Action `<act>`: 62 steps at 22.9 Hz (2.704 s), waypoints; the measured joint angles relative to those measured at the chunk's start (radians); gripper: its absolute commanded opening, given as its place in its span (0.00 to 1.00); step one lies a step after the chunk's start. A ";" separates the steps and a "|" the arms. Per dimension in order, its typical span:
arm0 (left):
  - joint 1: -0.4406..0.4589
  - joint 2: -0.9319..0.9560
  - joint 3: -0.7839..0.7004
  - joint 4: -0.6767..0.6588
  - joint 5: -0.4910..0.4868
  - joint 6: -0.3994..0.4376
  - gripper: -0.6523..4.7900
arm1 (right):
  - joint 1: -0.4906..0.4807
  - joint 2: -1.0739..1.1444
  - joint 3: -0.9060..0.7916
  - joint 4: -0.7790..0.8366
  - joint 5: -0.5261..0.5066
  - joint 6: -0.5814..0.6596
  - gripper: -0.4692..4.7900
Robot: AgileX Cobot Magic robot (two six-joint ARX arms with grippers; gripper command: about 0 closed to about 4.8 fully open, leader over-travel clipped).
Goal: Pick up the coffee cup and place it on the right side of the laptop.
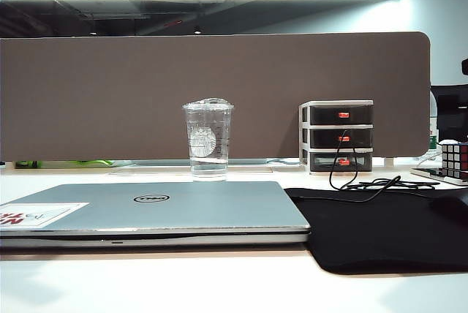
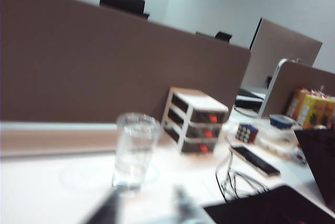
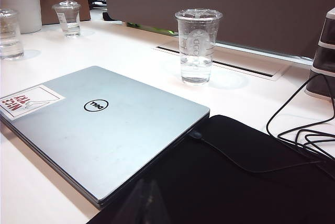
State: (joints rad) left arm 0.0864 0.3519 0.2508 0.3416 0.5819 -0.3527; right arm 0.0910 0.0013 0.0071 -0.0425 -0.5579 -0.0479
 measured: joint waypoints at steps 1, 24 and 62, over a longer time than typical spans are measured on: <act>0.000 0.078 0.014 0.088 -0.001 0.001 0.52 | 0.000 0.000 0.000 0.000 0.000 0.000 0.09; -0.063 0.901 0.207 0.542 -0.084 0.204 1.00 | 0.000 0.000 0.000 -0.001 0.000 0.000 0.09; -0.138 1.856 0.986 0.573 0.233 0.354 1.00 | 0.000 0.000 0.000 -0.001 0.000 -0.002 0.09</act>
State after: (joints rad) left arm -0.0521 2.2082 1.2369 0.9146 0.8154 0.0017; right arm 0.0910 0.0013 0.0071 -0.0433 -0.5579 -0.0494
